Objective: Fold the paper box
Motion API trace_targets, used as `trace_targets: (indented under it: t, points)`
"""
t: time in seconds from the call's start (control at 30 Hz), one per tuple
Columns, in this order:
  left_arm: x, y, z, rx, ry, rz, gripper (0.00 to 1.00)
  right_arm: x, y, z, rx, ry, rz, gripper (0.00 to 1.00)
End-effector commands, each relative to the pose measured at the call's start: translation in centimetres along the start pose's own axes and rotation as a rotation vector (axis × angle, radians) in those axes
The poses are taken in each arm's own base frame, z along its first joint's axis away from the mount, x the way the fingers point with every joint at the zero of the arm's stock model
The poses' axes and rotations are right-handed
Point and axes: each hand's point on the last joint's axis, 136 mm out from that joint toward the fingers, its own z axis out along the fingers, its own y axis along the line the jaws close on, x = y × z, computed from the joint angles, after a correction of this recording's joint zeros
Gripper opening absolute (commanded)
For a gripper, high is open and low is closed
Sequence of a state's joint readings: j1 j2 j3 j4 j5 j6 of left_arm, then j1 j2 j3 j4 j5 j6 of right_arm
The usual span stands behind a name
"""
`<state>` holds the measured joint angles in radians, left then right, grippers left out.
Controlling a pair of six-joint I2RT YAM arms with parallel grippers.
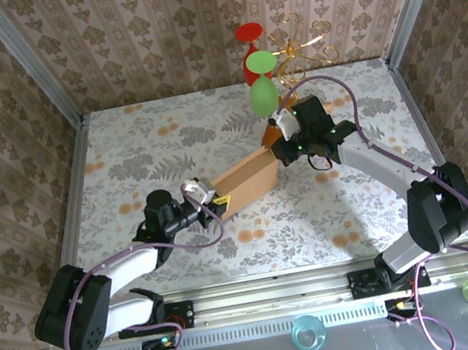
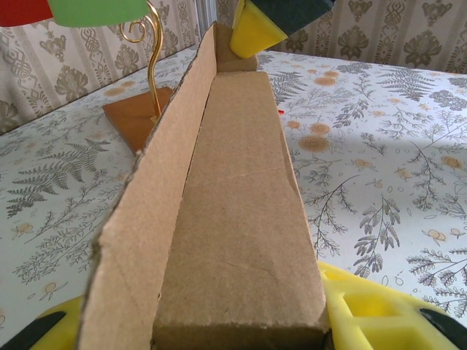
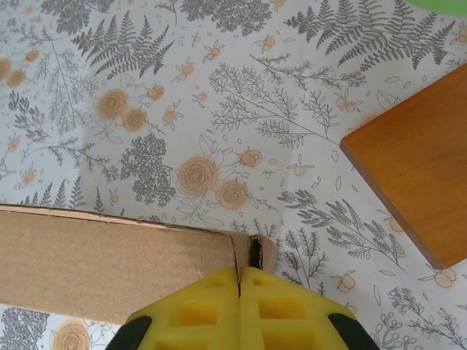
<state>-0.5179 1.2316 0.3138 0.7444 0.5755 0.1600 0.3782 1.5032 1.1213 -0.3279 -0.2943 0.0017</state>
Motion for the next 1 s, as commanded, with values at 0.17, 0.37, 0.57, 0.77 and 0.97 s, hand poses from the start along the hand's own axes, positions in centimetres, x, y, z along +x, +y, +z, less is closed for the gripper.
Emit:
trace_targets:
  t: [0.17, 0.37, 0.57, 0.77, 0.97]
  points:
    - [4.5, 0.6, -0.6, -0.047, 0.151, -0.116, 0.43, 1.0, 0.0, -0.3, 0.030, -0.050, 0.061, 0.00]
    - [4.5, 0.9, -0.6, -0.056, 0.151, -0.123, 0.45, 1.8, -0.2, -0.2, 0.059, -0.066, 0.072, 0.00]
    - [4.5, 1.4, -0.7, -0.082, 0.153, -0.131, 0.53, 2.4, -0.6, -0.1, 0.119, -0.078, 0.070, 0.00]
    - [3.9, 1.7, -1.0, -0.112, 0.131, -0.147, 0.64, 2.6, -1.1, -0.7, 0.181, -0.128, 0.081, 0.00]
    - [2.3, 2.6, -1.8, -0.200, 0.088, -0.240, 0.67, 2.6, -0.4, -0.3, 0.183, -0.137, 0.085, 0.00]
